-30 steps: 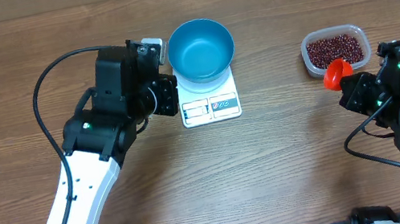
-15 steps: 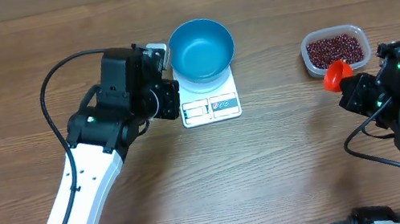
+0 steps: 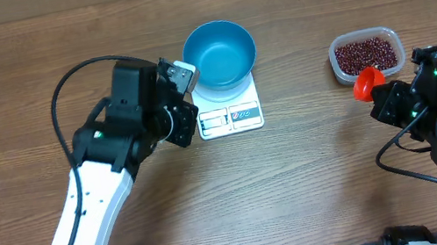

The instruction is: Scoop item into bowl and weigh 150g on scale

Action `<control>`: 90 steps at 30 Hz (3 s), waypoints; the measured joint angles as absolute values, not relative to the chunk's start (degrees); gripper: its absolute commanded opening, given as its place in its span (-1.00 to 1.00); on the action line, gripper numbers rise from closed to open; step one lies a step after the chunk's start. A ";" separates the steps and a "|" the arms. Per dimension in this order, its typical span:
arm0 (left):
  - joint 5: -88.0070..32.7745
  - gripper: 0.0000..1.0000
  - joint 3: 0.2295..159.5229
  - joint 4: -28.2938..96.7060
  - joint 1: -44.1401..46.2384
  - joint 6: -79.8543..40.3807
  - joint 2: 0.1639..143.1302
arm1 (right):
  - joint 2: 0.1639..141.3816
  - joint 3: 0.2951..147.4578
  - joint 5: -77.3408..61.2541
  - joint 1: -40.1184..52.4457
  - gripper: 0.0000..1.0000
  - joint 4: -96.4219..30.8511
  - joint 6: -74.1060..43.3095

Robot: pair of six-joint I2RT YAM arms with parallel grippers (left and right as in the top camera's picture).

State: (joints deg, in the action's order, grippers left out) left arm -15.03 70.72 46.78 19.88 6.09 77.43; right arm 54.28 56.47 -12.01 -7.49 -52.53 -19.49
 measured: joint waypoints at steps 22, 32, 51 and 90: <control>-14.98 0.99 64.07 40.29 19.88 14.39 74.43 | 54.28 56.47 -12.01 -7.49 -0.93 -53.36 -19.49; -14.76 0.99 64.07 40.29 19.88 15.03 74.43 | 54.28 56.47 -11.99 -7.49 -0.93 -53.34 -19.49; -14.76 0.99 64.07 40.32 19.88 19.97 74.43 | 54.28 56.47 -11.99 -7.46 -0.93 -53.36 -19.51; -14.55 0.99 64.05 40.53 19.88 23.14 74.54 | 54.28 56.47 -12.01 -7.49 -0.93 -53.41 -19.51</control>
